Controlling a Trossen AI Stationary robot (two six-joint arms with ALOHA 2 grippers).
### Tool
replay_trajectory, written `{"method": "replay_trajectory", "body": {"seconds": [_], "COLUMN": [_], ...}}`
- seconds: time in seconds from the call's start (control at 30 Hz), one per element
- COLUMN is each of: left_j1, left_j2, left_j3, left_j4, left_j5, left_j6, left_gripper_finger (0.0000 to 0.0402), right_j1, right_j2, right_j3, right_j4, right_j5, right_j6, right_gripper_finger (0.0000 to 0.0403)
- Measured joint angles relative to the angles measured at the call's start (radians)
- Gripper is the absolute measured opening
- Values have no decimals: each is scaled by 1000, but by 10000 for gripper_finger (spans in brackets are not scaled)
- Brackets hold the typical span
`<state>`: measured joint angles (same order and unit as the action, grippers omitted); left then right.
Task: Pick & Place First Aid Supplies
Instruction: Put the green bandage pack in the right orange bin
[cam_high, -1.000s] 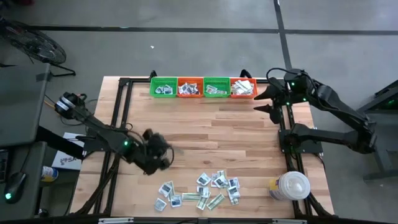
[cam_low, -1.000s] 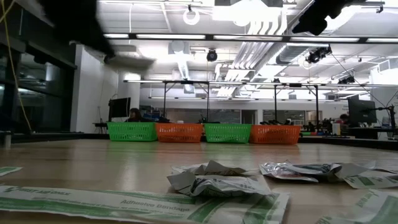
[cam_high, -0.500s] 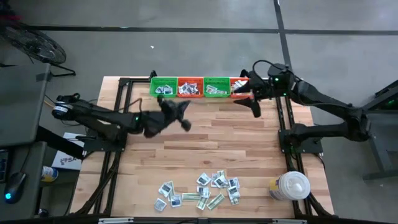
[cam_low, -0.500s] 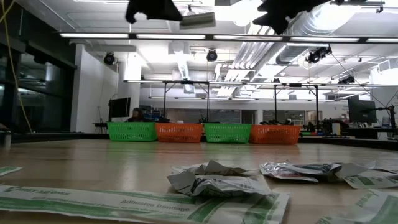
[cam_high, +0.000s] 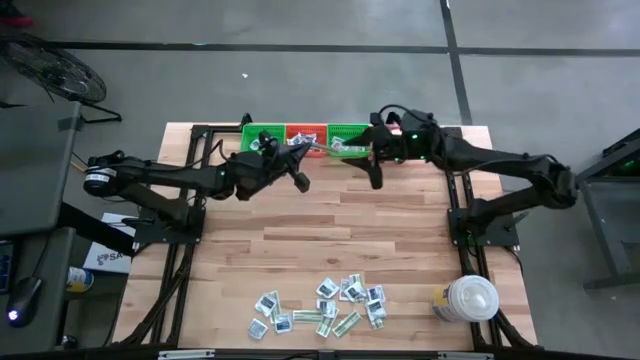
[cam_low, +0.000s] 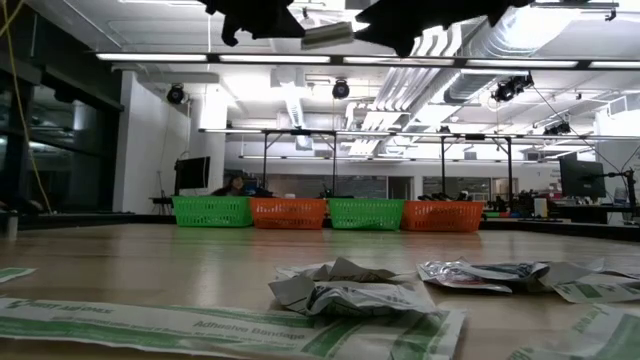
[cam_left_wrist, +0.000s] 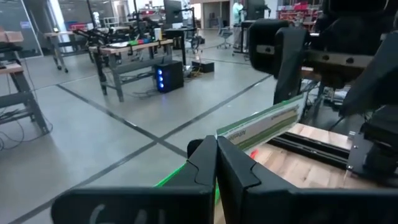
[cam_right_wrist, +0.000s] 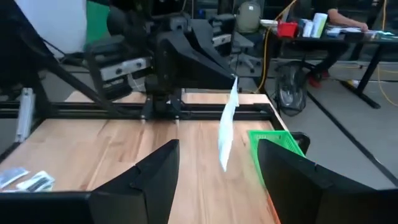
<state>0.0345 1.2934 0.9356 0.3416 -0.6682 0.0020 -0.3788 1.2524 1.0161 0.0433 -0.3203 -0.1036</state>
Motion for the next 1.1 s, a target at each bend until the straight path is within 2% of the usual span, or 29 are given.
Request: {"method": "replay_trajectory", "body": {"seconds": [0.23, 0.4, 0.53, 0.9, 1.1], "left_j1": [0, 0, -1, -1, -2], "left_j2": [0, 0, 0, 0, 0], "left_j3": [0, 0, 0, 0, 0], "left_j4": [-2, -10, -12, -15, -29], "left_j5": [0, 0, 0, 5, 15], "left_j6": [24, 24, 24, 20, 28], "left_gripper_finger": [0, 0, 0, 0, 1], "right_j1": [38, 48, 46, 46, 46], "right_j2": [85, 98, 97, 97, 97], "right_j3": [0, 0, 0, 0, 0], "right_j4": [123, 154, 160, 156, 143], "right_j5": [61, 96, 108, 109, 109], "right_j6": [17, 25, 25, 25, 44], "right_gripper_finger": [210, 189, 152, 14, 2]}}
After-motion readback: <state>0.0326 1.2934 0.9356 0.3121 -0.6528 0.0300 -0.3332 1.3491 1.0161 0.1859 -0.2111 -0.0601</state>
